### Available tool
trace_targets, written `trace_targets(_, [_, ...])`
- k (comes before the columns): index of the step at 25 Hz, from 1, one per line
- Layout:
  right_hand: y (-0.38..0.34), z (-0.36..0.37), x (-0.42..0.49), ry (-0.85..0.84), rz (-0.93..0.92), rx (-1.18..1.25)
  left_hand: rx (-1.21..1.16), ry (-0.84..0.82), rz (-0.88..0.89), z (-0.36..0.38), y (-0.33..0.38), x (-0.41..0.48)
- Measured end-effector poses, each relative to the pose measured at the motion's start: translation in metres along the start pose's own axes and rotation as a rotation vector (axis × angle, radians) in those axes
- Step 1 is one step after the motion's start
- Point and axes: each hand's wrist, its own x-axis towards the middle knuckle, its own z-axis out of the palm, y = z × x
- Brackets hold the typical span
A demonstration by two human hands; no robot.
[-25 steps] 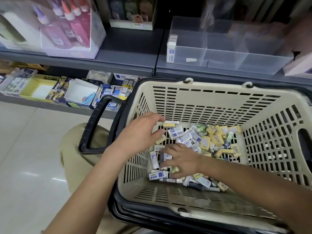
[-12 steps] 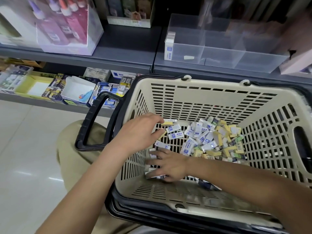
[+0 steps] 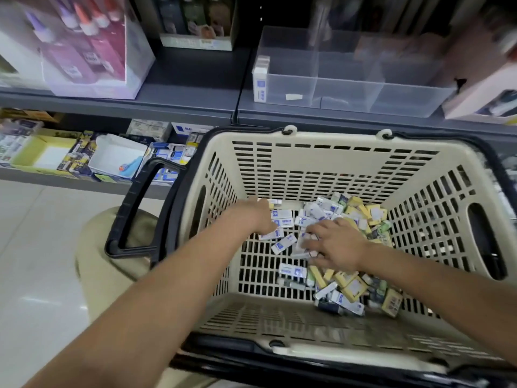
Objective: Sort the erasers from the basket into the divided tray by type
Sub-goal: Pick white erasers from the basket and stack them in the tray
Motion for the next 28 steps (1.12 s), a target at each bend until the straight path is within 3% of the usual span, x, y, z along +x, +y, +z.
trace_targets(4, [0.018, -0.007, -0.027, -0.052, 0.031, 0.073, -0.308, -0.018, -0.063, 0.066, 0.007, 0.034])
trace_targets(7, [0.007, -0.012, -0.023, 0.041, 0.084, 0.222, -0.492, -0.016, -0.034, 0.075, 0.006, 0.045])
trace_targets(10, [-0.008, -0.027, 0.023, 0.122, 0.109, 0.361, -0.714, 0.215, 0.07, 0.064, -0.008, 0.047])
trace_targets(12, [-0.019, -0.033, 0.052, 0.084, 0.113, 0.359, -0.909, 0.3, -0.026, 0.058, -0.014, 0.044])
trace_targets(15, [-0.031, -0.022, 0.065, -0.065, 0.077, 0.161, -1.119, 0.151, -0.266, 0.054, -0.013, 0.043])
trace_targets(18, [-0.044, -0.006, 0.066, -0.079, 0.147, 0.129, -1.156, -0.088, -0.44, 0.054, -0.014, 0.033])
trace_targets(24, [-0.046, -0.014, 0.074, -0.063, 0.245, 0.251, -1.327, -0.089, -0.477, 0.055, -0.016, 0.035])
trace_targets(28, [-0.037, -0.027, 0.063, 0.017, 0.226, 0.462, -1.26, -0.134, -0.327, 0.051, -0.008, 0.035])
